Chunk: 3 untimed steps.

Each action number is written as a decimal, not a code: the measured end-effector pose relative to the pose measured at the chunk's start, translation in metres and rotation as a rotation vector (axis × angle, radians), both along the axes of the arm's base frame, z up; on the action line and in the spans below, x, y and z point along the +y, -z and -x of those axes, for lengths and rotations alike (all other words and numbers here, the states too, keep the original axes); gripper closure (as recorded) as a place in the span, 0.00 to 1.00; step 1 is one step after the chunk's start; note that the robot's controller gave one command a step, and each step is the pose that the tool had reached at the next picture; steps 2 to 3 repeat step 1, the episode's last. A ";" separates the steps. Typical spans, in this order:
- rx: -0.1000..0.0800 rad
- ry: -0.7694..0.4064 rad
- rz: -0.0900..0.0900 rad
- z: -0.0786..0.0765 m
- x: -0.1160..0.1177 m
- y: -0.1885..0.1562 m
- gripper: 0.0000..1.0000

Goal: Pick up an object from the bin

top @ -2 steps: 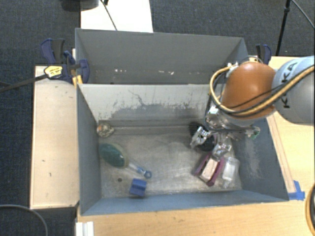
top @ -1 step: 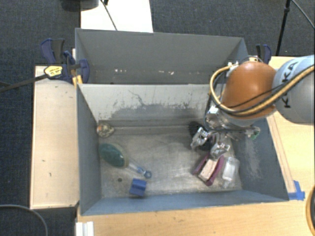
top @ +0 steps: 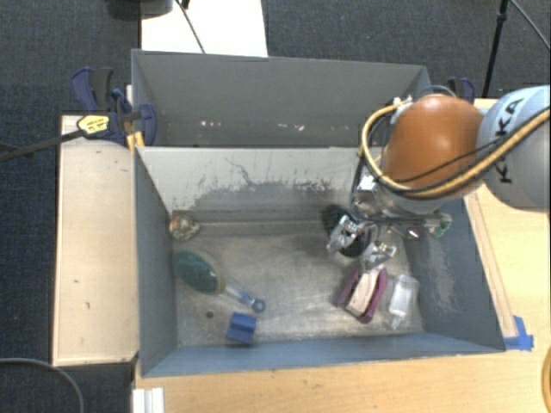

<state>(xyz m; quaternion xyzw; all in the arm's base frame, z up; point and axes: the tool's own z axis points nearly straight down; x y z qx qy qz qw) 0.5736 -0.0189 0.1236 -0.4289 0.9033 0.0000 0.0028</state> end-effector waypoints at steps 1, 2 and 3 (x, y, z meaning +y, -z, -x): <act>-0.005 -0.027 0.001 0.002 0.012 -0.079 1.00; -0.005 -0.027 0.001 0.002 0.012 -0.079 1.00; -0.005 -0.027 0.001 0.002 0.012 -0.079 1.00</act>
Offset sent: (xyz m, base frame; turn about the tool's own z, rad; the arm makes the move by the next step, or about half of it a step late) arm -0.0042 0.0110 0.0740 -0.0296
